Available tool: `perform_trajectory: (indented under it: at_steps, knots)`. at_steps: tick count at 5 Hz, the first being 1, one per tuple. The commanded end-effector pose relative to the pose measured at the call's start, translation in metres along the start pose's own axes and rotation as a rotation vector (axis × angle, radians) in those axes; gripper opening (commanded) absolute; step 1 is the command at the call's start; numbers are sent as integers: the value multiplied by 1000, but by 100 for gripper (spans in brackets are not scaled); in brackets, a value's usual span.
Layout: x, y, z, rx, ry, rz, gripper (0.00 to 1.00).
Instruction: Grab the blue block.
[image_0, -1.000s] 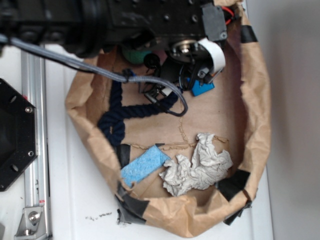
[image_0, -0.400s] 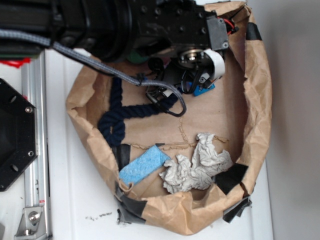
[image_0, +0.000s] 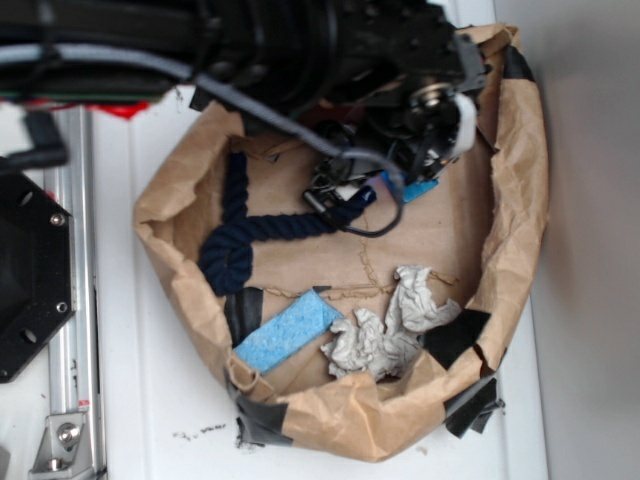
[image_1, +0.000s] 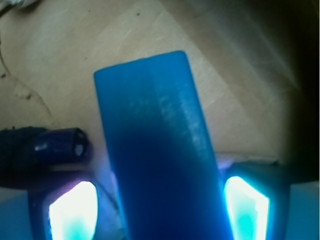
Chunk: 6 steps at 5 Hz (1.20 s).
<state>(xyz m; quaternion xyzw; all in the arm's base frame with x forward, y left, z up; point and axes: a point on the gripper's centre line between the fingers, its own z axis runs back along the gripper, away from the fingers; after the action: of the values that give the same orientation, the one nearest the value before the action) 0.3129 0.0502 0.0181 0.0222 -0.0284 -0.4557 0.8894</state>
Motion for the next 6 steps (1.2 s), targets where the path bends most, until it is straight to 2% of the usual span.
perform_trajectory:
  at_steps: [1,3,4,5,6]
  knots:
    - [14,0,2,41,-9,-96,0]
    - [12,-2,6,53,-10,-97,0]
    - [18,-15,43,68,-78,-39,0]
    - [43,-51,97,44,-205,117,0]
    - [58,-69,147,79,-166,263,0]
